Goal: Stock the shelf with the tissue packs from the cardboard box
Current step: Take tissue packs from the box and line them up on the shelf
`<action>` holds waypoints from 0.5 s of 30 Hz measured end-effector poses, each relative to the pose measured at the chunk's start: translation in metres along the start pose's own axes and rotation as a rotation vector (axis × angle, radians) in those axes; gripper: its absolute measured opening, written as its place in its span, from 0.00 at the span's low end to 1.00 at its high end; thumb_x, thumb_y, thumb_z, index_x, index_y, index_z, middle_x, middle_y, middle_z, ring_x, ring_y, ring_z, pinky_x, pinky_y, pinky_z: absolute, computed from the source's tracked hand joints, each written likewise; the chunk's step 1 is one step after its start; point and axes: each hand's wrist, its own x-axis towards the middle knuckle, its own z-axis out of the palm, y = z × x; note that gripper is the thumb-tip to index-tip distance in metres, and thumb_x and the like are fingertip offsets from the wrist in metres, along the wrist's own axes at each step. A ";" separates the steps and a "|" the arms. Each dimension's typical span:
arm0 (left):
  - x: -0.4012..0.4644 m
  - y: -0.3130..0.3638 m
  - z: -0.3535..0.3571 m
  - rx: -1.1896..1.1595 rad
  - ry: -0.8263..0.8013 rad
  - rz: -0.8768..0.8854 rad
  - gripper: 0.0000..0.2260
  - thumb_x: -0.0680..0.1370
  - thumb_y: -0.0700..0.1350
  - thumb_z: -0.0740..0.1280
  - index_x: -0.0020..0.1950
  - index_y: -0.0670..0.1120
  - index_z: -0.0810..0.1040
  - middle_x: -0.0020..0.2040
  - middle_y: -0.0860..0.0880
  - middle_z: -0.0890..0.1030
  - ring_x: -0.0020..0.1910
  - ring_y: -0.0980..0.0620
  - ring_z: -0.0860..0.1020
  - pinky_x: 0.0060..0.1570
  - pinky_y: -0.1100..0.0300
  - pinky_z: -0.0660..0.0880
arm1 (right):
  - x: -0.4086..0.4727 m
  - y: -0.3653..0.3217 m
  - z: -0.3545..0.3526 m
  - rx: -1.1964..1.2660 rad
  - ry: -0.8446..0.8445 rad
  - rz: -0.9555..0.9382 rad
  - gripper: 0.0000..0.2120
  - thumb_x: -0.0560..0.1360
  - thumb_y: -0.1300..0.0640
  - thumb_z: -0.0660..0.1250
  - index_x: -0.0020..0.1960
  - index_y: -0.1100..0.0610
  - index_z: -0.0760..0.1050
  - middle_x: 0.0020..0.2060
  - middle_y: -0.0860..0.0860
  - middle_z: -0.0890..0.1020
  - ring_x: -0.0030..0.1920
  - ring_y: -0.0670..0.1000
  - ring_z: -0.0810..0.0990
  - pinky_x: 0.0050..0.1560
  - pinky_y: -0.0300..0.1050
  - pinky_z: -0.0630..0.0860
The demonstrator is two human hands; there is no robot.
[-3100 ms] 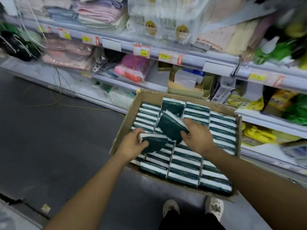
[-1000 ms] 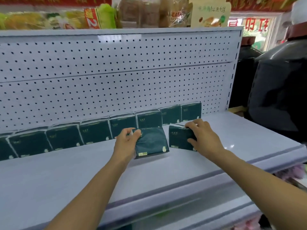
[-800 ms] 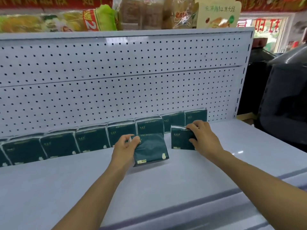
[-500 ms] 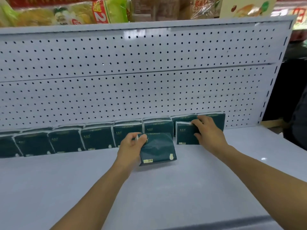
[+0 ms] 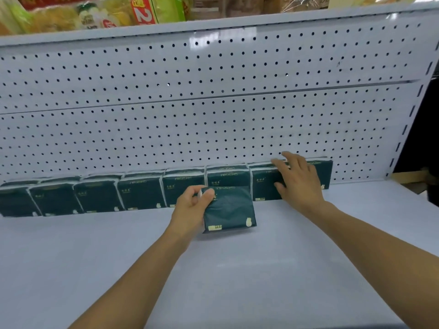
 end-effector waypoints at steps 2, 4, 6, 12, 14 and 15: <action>0.001 -0.002 0.005 0.024 -0.039 0.023 0.11 0.80 0.51 0.66 0.61 0.52 0.74 0.49 0.51 0.84 0.48 0.54 0.83 0.42 0.62 0.77 | -0.007 -0.011 -0.014 0.183 0.110 -0.047 0.26 0.75 0.49 0.69 0.71 0.52 0.69 0.69 0.54 0.70 0.69 0.56 0.67 0.64 0.58 0.67; 0.002 -0.004 0.015 0.053 -0.082 0.043 0.10 0.80 0.50 0.67 0.60 0.53 0.74 0.50 0.51 0.84 0.51 0.52 0.83 0.49 0.56 0.79 | -0.018 -0.027 -0.034 0.393 -0.005 -0.163 0.31 0.73 0.39 0.67 0.72 0.46 0.65 0.69 0.48 0.70 0.69 0.51 0.67 0.67 0.55 0.66; 0.003 -0.005 0.032 0.062 -0.136 0.059 0.10 0.79 0.50 0.68 0.59 0.54 0.74 0.51 0.49 0.84 0.51 0.50 0.83 0.53 0.51 0.79 | -0.031 -0.039 -0.049 0.446 -0.240 -0.243 0.39 0.67 0.31 0.67 0.74 0.39 0.59 0.70 0.42 0.67 0.68 0.45 0.65 0.67 0.49 0.63; 0.003 0.002 0.082 0.239 -0.237 0.196 0.13 0.79 0.53 0.67 0.60 0.52 0.70 0.55 0.52 0.79 0.52 0.56 0.78 0.50 0.63 0.75 | -0.053 0.007 -0.051 0.188 -0.276 -0.238 0.35 0.71 0.36 0.69 0.73 0.42 0.62 0.60 0.43 0.71 0.57 0.46 0.67 0.56 0.43 0.68; 0.009 0.004 0.091 0.488 -0.095 0.379 0.13 0.80 0.54 0.65 0.62 0.51 0.70 0.57 0.56 0.74 0.56 0.57 0.73 0.55 0.61 0.72 | -0.056 0.036 -0.053 0.141 -0.256 -0.209 0.33 0.71 0.38 0.69 0.73 0.43 0.63 0.60 0.44 0.72 0.57 0.47 0.67 0.55 0.42 0.67; 0.014 0.005 0.094 0.605 -0.024 0.475 0.14 0.80 0.53 0.64 0.64 0.51 0.70 0.59 0.57 0.73 0.59 0.57 0.71 0.59 0.60 0.70 | -0.057 0.050 -0.053 0.129 -0.241 -0.192 0.32 0.71 0.40 0.70 0.72 0.44 0.64 0.60 0.44 0.72 0.57 0.48 0.68 0.55 0.42 0.68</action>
